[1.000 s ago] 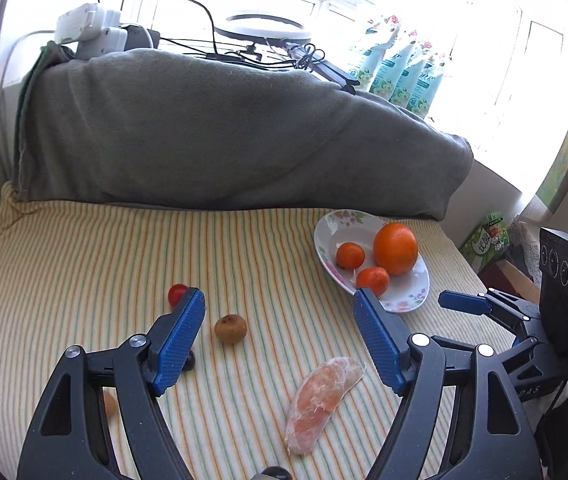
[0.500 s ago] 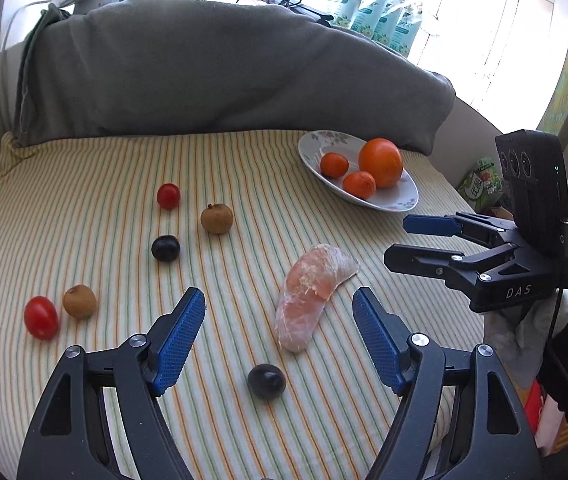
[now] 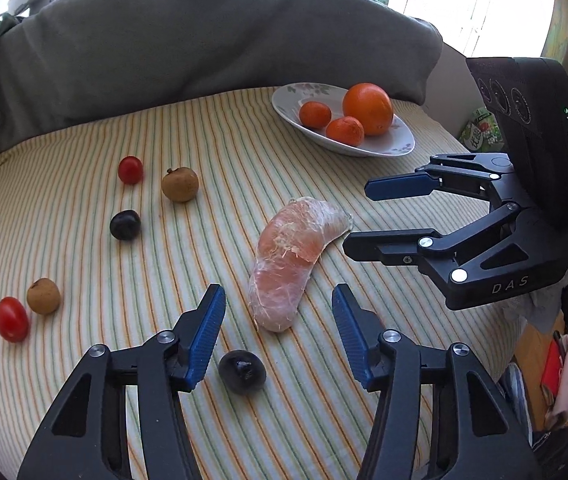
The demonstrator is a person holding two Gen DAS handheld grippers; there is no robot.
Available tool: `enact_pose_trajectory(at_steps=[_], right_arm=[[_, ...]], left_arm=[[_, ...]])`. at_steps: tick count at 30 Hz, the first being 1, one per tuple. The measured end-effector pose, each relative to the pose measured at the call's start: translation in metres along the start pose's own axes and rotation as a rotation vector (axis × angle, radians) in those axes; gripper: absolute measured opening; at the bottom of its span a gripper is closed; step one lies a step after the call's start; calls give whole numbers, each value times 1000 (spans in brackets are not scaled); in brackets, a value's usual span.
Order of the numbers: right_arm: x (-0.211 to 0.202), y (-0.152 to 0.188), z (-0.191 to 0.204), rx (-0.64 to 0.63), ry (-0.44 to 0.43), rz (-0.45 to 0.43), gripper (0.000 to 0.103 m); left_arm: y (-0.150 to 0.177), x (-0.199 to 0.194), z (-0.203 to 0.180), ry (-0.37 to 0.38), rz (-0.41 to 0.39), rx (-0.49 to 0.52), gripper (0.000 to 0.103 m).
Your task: Organize fruits
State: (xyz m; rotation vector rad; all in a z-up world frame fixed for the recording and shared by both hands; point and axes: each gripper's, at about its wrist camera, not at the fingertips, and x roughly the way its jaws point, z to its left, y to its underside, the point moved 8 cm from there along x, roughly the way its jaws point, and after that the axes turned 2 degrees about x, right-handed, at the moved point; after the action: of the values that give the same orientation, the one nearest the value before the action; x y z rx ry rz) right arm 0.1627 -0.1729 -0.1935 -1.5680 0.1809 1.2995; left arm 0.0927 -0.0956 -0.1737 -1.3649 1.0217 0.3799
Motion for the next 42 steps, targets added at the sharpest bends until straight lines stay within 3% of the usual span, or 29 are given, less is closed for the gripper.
enact_pose_trajectory(at_steps=[7, 24, 26, 35, 42], right_arm=[[16, 2, -3, -56, 19, 39, 61], [30, -1, 7, -158, -20, 71, 60], [33, 0, 10, -168, -19, 75, 55], [31, 0, 10, -173, 12, 53, 46], [19, -4, 6, -157, 33, 14, 45]], left_arm=[[1, 13, -2, -16, 45, 28, 48], [-3, 23, 2, -37, 63, 44, 36], [-3, 22, 2, -34, 58, 42, 31], [-5, 20, 1, -48, 38, 41, 30], [-11, 9, -4, -56, 5, 62, 30]])
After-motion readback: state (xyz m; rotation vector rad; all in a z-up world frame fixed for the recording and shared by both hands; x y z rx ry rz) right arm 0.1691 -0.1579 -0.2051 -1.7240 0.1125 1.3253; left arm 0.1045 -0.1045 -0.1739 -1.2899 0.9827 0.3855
